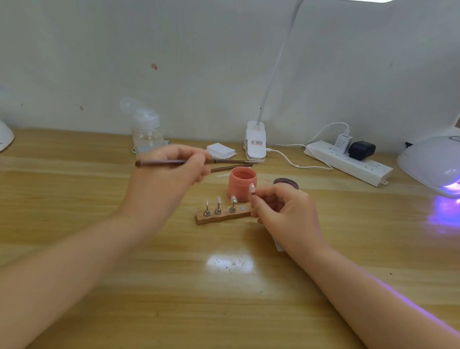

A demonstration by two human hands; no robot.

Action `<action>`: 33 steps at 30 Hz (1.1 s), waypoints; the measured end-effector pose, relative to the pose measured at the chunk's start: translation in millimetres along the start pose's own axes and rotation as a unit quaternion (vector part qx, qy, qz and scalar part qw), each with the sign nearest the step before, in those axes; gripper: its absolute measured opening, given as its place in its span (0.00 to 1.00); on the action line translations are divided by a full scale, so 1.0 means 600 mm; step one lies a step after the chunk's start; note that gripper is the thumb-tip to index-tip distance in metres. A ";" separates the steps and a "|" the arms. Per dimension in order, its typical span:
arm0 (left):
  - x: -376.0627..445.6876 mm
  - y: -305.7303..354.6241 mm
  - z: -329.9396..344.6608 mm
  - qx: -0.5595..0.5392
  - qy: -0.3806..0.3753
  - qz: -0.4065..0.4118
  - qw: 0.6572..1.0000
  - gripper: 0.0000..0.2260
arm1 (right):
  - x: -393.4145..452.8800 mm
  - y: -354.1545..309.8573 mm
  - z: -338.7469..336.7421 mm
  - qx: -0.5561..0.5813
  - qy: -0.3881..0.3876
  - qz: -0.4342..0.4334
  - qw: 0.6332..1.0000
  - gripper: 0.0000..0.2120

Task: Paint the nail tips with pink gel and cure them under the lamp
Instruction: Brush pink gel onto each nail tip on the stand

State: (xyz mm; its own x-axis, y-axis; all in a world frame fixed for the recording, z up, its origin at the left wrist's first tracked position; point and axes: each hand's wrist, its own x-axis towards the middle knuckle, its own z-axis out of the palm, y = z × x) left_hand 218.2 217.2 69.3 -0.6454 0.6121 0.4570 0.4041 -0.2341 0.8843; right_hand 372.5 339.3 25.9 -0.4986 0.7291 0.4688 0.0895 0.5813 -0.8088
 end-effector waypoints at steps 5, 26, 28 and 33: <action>0.087 0.033 0.025 0.153 -0.056 -0.019 0.986 0.08 | 0.000 0.004 0.002 -0.017 0.002 -0.015 1.000 0.05; 0.152 0.017 0.110 0.282 -0.143 -0.125 0.940 0.06 | -0.002 0.004 0.004 0.017 -0.018 -0.022 0.999 0.05; 0.156 0.017 0.093 0.190 -0.093 -0.174 0.962 0.04 | -0.002 0.003 0.004 0.010 -0.015 -0.027 0.999 0.05; 0.151 -0.011 0.053 0.057 -0.053 -0.286 0.955 0.06 | -0.001 0.004 0.004 0.003 -0.015 -0.023 1.000 0.05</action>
State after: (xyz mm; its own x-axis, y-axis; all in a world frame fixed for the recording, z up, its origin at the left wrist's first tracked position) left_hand 177.6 297.9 101.8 -0.7145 0.6902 -0.1148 0.0775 0.2411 0.9674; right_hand 370.6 339.4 23.0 -0.5271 0.6904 0.4956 0.0597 0.6118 -0.7888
